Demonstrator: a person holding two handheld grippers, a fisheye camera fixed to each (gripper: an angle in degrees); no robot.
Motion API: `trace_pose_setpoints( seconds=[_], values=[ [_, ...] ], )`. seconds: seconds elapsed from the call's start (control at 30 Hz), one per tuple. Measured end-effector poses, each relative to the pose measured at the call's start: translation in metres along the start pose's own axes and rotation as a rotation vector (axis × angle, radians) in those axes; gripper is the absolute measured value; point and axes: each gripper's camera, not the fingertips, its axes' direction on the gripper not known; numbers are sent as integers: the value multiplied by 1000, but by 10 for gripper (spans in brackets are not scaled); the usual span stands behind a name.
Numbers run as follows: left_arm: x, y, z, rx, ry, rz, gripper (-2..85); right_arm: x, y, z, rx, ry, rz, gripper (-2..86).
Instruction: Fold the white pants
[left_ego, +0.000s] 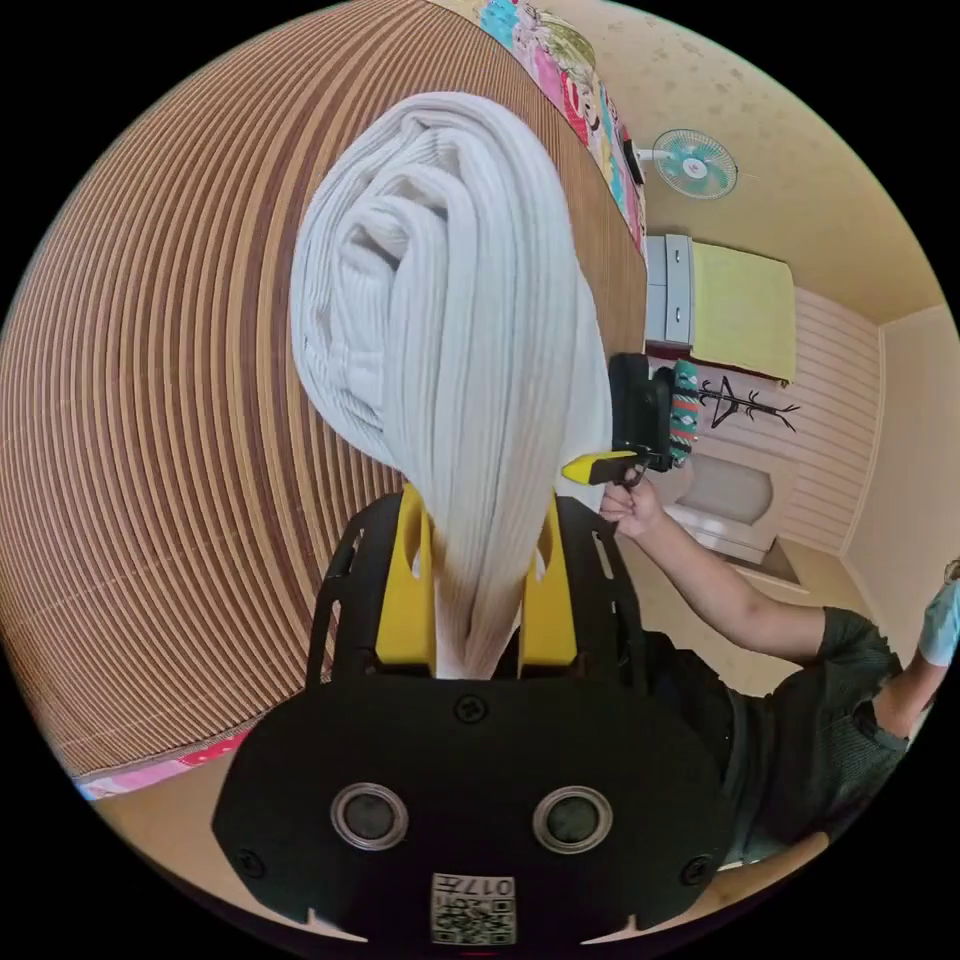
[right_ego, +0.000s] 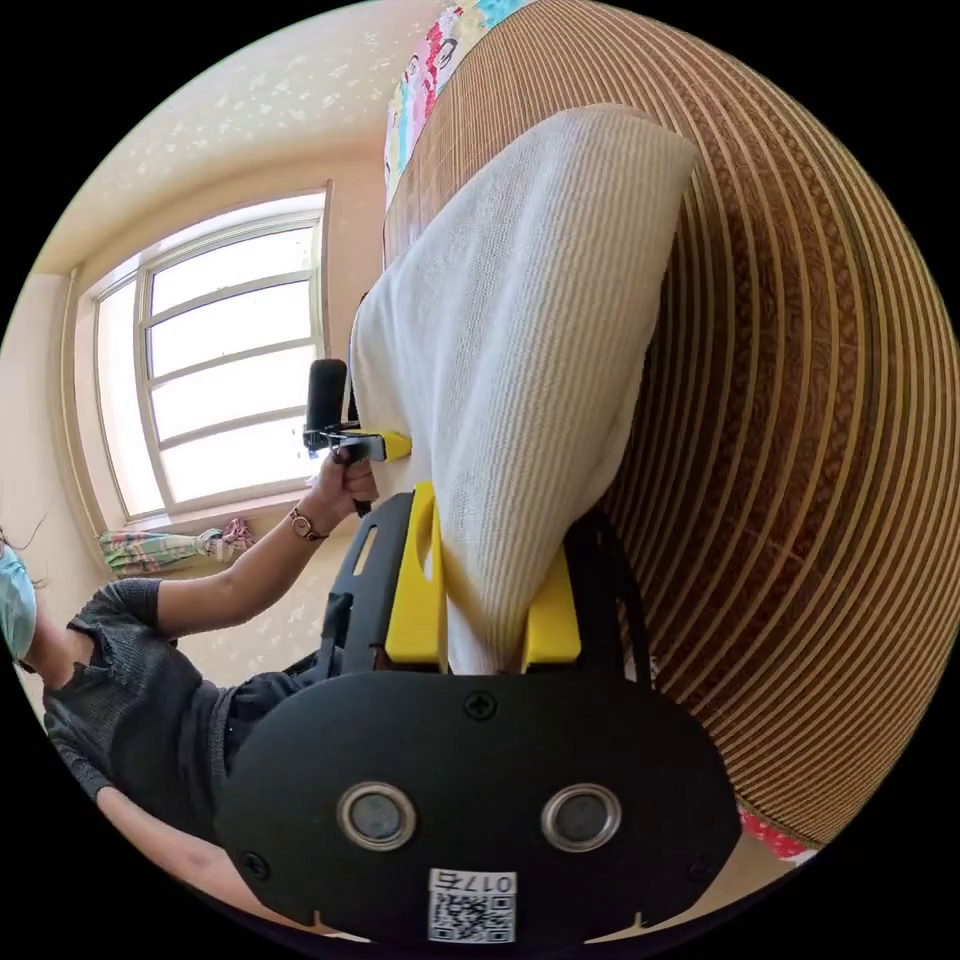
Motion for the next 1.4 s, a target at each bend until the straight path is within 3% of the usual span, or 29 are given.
trace_pose_setpoints(
  seconds=[0.17, 0.3, 0.57, 0.63, 0.73, 0.83, 0.9, 0.97, 1.1, 1.2, 1.3, 1.4],
  values=[
    [76, 33, 60, -29, 53, 34, 124, -7, 110, -59, 49, -78, 32, 87],
    [168, 6, 140, -21, 85, 90, 123, -12, 162, -148, 114, -5, 41, 85],
    [326, -129, 286, 81, 259, 267, 128, -64, 201, -366, 254, 472, -10, 116],
    [339, -167, 336, 95, 247, 188, 135, -65, 195, -383, 256, 683, 105, 128],
    [338, -202, 408, -50, 145, 80, 137, -90, 200, -390, 479, 1054, 339, 101],
    [343, -201, 451, -201, -9, 70, 129, -112, 206, -356, 631, 1106, 282, 31],
    [344, -191, 453, -238, -33, 96, 123, -95, 199, -326, 609, 1090, 349, 18],
    [339, -175, 450, -288, -64, 101, 111, -42, 181, -280, 433, 1170, 482, 11],
    [300, -131, 415, -402, -292, 108, 97, -2, 174, -223, 374, 1351, 423, 6],
    [244, -97, 347, -389, -470, -42, 88, -11, 146, -212, 216, 1438, 474, 4],
    [185, -47, 249, -263, -544, -353, 80, -28, 152, -223, 327, 1327, 595, 4],
    [146, 22, 157, -67, -505, -642, 78, -57, 184, -232, 560, 1148, 697, 3]
  ],
)
